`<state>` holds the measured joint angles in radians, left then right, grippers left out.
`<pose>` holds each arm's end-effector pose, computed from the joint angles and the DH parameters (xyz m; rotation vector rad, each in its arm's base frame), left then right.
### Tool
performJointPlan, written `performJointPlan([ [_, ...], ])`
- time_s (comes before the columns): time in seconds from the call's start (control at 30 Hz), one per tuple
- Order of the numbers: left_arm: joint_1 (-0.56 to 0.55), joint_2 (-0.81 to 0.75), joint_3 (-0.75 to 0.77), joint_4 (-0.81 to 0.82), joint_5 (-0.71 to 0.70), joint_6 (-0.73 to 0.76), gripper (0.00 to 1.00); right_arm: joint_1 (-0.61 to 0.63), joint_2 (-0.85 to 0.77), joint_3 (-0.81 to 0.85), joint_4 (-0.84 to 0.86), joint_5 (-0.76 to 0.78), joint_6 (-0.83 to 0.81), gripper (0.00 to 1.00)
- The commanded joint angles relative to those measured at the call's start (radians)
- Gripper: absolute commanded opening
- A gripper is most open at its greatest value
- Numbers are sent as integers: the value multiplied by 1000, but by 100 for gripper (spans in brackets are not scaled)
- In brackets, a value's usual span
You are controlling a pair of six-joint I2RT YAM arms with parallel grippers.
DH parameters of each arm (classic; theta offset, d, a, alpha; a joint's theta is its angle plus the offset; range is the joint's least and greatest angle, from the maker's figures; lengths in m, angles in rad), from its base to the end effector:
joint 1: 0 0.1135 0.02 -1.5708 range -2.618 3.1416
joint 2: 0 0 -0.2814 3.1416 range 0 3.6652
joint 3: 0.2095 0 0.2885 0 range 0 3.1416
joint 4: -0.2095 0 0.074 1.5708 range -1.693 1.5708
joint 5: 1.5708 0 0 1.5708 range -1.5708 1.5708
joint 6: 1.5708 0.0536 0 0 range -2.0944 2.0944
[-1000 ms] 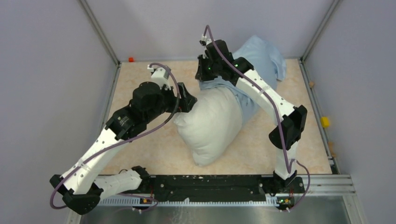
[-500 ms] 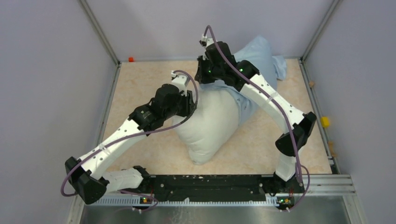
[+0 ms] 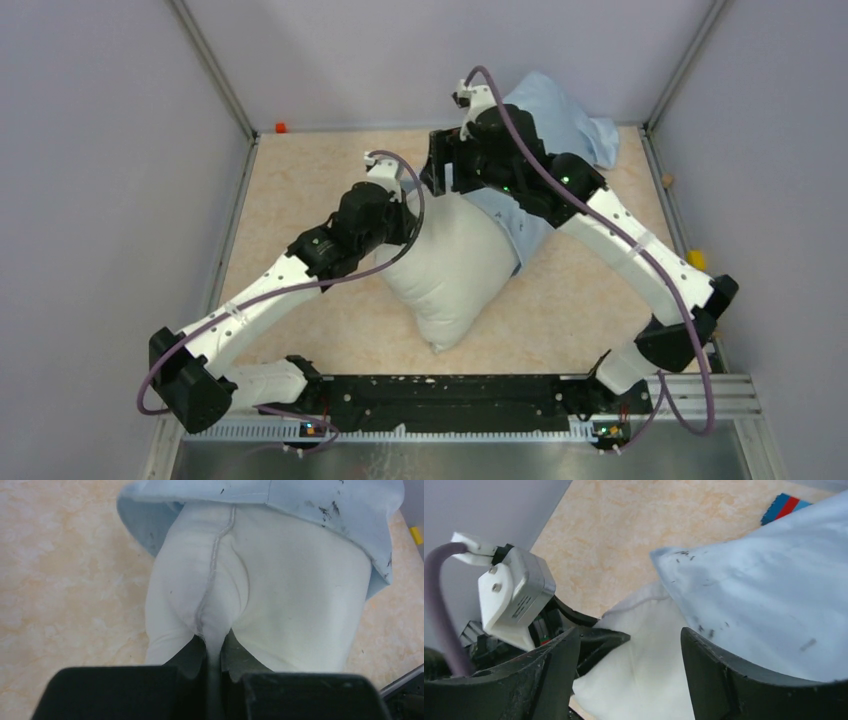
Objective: Put the pillow into the pillowcase
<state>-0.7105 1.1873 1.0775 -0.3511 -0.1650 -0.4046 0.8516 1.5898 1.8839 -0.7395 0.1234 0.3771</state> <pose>0.2448 -0.1990 0.3467 0.2099 2.0561 -0.5322 0.2637 0.2912 0.4793 -0.4087 2.0341 0.6491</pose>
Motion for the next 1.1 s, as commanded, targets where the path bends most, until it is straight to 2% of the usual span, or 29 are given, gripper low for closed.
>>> performJointPlan([
  [0.0,-2,-9,-19,60,-21,-18,0,9,-166,-73,55,136,-41,73],
  [0.17,-1,-25,-16,75,-19,1,0,9,-294,-309,90,286,-100,73],
  [0.3,1,-17,-5,67,-21,10,0,9,-375,-524,175,314,-157,74],
  [0.5,6,-10,12,55,-15,19,0,9,-476,-766,283,340,-127,72],
  [0.73,10,2,30,42,-5,24,0,9,-463,-843,298,459,-106,69],
  [0.93,13,8,33,37,-2,20,0,9,-383,-833,312,577,-117,49],
  [1.07,12,12,35,35,1,16,0,9,-337,-809,329,685,-126,40],
])
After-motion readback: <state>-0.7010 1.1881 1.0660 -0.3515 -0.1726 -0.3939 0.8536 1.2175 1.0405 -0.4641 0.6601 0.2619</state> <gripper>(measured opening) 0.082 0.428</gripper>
